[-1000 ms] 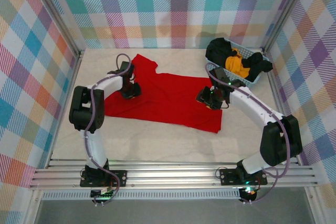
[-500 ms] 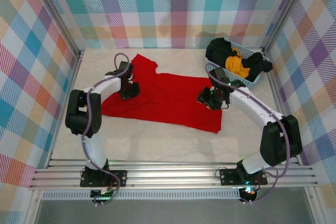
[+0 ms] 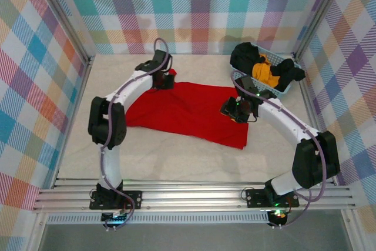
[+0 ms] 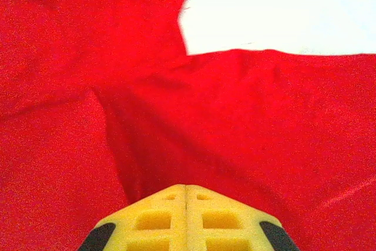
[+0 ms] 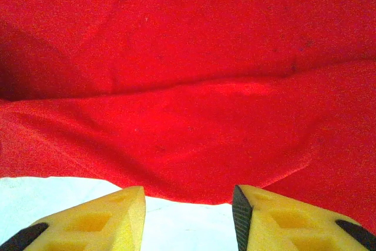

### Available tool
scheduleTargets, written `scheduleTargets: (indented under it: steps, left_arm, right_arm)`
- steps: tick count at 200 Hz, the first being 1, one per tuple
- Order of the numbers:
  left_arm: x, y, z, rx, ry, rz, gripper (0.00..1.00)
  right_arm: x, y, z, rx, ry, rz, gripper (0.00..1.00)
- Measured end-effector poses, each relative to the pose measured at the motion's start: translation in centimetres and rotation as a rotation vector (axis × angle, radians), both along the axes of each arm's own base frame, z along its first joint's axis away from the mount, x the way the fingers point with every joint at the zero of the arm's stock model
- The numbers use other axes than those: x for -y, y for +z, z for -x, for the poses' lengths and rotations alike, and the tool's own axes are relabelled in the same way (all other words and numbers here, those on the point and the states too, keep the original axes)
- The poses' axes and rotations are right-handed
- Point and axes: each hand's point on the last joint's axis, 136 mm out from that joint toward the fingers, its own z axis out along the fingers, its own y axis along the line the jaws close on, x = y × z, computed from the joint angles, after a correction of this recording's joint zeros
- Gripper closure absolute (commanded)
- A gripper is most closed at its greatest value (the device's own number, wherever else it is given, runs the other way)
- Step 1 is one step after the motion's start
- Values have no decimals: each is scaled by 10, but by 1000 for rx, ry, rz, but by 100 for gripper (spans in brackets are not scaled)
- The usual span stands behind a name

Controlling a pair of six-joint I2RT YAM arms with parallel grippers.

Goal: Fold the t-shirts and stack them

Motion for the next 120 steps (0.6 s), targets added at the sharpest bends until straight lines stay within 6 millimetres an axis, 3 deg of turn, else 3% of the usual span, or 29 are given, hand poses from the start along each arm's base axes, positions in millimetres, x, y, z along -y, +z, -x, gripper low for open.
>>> scheduleTargets:
  steps: [20,25,41,55,67,89,109,120]
  left_arm:
    - [9,-25,-7,-26,-42,-76,99]
    - [10,-33,-6,-38,-48,-94,93]
    - [8,-57,-3,-86,-62,-153,52]
    - [0,-71,0,-118,-47,-205,36]
    - [-8,-73,4,-133,-23,-247,30]
    - [-23,-57,6,-111,48,-275,28]
    - [-40,-23,19,-77,152,-214,30]
    - [-61,-3,33,-69,234,-139,36]
  right_arm:
    - [0,0,0,0,0,0,55]
    - [0,0,0,-1,0,0,56]
    - [0,0,0,-1,1,0,55]
    - [0,0,0,-2,1,0,55]
    - [0,0,1,-2,1,0,55]
    - [1,-1,2,-12,-3,3,56]
    - [4,-6,7,-39,-30,6,57]
    - [7,-14,15,-66,-53,8,57]
